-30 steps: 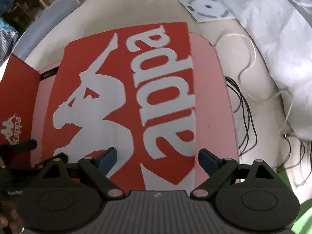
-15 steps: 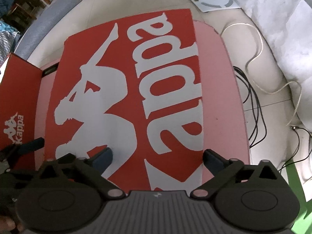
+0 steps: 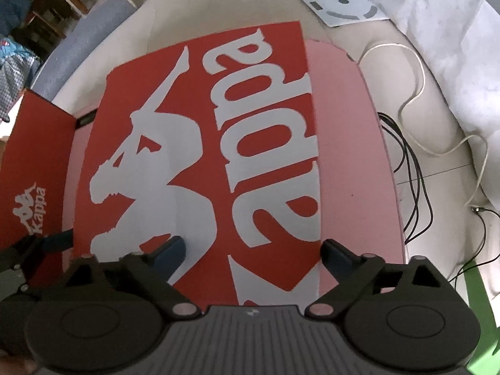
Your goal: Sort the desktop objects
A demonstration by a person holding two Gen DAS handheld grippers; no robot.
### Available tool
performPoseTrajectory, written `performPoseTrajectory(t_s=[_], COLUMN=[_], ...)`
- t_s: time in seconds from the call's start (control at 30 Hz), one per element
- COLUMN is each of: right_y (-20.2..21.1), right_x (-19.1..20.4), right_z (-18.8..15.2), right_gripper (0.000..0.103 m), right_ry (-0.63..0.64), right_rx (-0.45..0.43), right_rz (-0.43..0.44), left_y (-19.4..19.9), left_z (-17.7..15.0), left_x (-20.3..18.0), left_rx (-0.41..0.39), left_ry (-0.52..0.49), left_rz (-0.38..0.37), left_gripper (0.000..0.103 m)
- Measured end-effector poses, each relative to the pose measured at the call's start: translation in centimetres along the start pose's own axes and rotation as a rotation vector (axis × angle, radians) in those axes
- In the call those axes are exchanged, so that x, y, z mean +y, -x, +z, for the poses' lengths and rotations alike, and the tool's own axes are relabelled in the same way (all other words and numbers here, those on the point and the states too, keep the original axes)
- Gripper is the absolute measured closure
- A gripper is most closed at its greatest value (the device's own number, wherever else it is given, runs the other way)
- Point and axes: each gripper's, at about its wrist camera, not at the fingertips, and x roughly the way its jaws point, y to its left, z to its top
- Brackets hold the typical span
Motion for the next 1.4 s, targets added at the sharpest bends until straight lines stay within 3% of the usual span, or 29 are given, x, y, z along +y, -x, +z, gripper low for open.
performPoseTrajectory(t_s=[0.4, 0.93, 1.03, 1.4], right_y=[0.6, -0.2, -0.7, -1.8], right_x=[0.6, 2.2, 1.9, 0.5], right_z=[-0.2, 0.2, 0.7, 1.7], right_gripper=[0.013, 0.013, 0.013, 0.005], right_ry=[-0.001, 0.068, 0.047, -0.039], right_rx=[-0.013, -0.029, -0.016, -0.002], right_rz=[0.033, 0.011, 0.014, 0.070], left_y=[1.7, -0.1, -0.2, -0.9], left_z=[0.3, 0.0, 0.0, 0.5], left_x=[-0.7, -0.1, -0.2, 0.1], left_rx=[-0.065, -0.038, -0.048, -0.044], left_ry=[-0.008, 0.033, 0.016, 0.061], left_rz=[0.032, 0.044, 0.075, 0.040], left_gripper=[0.003, 0.002, 0.000, 0.000])
